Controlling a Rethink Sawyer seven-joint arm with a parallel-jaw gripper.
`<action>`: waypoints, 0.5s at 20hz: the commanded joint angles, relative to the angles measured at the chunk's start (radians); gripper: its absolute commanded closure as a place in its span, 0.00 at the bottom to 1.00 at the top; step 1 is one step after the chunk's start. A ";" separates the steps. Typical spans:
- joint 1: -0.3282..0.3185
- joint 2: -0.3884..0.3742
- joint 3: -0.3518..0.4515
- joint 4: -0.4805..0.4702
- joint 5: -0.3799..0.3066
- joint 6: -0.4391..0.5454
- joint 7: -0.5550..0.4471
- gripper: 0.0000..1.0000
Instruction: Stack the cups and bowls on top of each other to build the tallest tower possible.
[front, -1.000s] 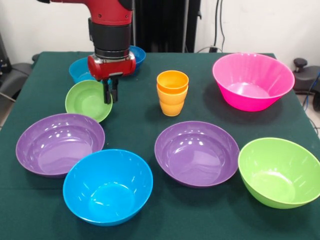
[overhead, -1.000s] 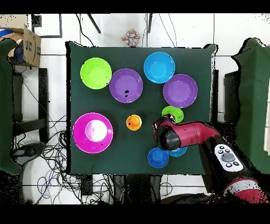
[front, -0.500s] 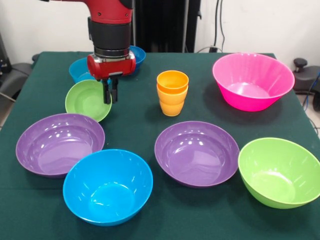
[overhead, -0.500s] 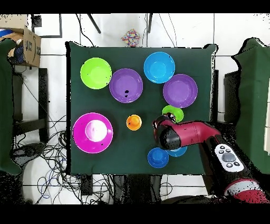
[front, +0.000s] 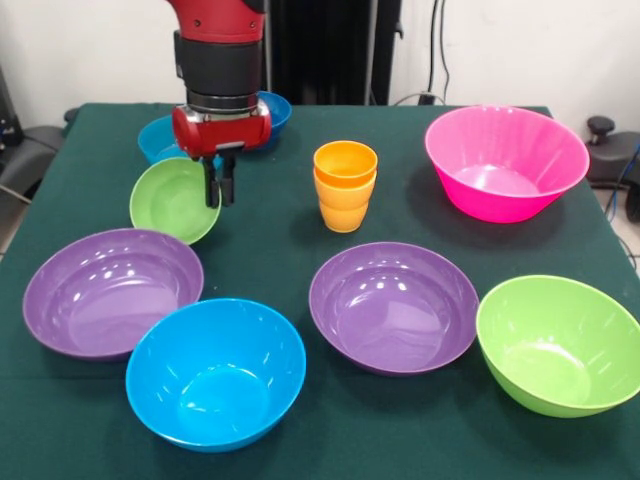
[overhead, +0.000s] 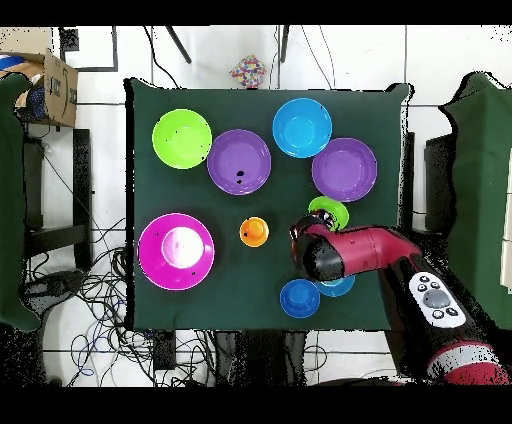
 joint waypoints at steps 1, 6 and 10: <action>0.001 -0.049 0.089 0.007 0.014 0.085 -0.020 1.00; 0.004 -0.090 0.092 0.025 0.033 0.115 -0.020 1.00; 0.011 -0.116 0.094 0.037 0.050 0.136 -0.019 1.00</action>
